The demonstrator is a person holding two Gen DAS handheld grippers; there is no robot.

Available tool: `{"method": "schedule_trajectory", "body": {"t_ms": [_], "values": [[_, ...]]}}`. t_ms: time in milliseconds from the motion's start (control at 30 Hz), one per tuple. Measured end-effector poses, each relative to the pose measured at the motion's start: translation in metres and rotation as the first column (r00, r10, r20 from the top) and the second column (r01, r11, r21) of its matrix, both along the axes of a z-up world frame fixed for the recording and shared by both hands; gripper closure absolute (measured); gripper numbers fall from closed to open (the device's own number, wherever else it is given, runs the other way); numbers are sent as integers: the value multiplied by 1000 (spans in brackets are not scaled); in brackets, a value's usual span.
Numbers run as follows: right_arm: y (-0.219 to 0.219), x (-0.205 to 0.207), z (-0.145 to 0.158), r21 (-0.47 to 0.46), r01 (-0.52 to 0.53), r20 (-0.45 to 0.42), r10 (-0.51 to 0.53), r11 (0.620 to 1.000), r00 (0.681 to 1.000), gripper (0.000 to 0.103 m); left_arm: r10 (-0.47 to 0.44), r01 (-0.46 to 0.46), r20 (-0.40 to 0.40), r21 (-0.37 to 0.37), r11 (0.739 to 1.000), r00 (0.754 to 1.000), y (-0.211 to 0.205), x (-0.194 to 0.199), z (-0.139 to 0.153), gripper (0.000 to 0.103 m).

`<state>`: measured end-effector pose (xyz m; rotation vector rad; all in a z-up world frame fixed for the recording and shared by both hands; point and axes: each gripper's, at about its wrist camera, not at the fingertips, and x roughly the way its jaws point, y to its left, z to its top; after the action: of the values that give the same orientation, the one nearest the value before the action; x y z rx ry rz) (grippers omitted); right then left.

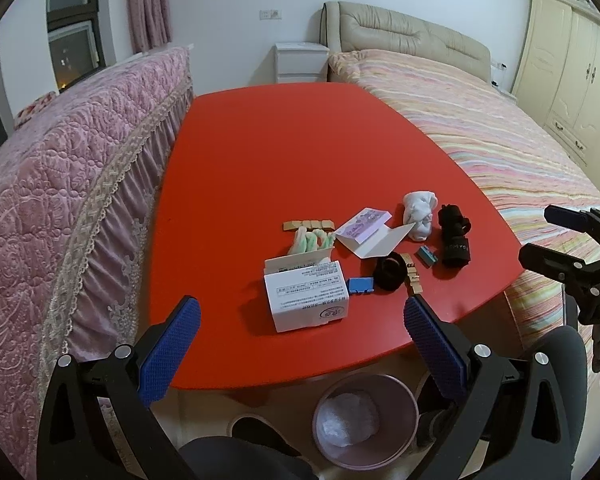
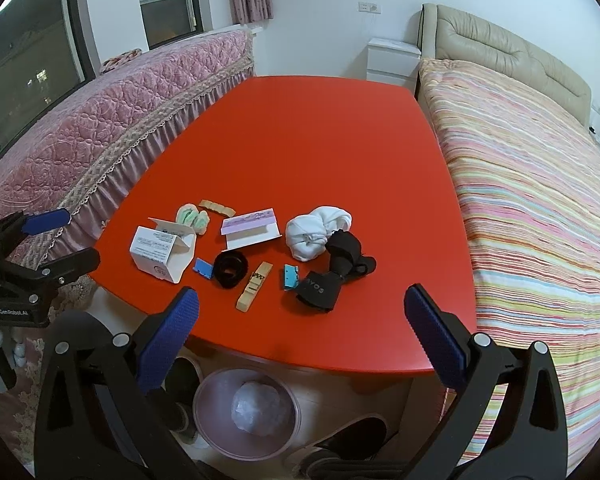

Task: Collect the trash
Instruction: 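Move both tools toward the items on the red table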

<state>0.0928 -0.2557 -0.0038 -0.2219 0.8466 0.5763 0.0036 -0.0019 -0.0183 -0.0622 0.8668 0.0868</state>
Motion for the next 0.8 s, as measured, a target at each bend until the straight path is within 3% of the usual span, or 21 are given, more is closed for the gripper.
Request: {"method": "schedule_trajectory", "body": {"t_ms": [800], "values": [[-1,2,-7,11,0,-19,0,1000,1000,3,-1,1,-8,-8,1000,1000,-2,2,0,6]]}}
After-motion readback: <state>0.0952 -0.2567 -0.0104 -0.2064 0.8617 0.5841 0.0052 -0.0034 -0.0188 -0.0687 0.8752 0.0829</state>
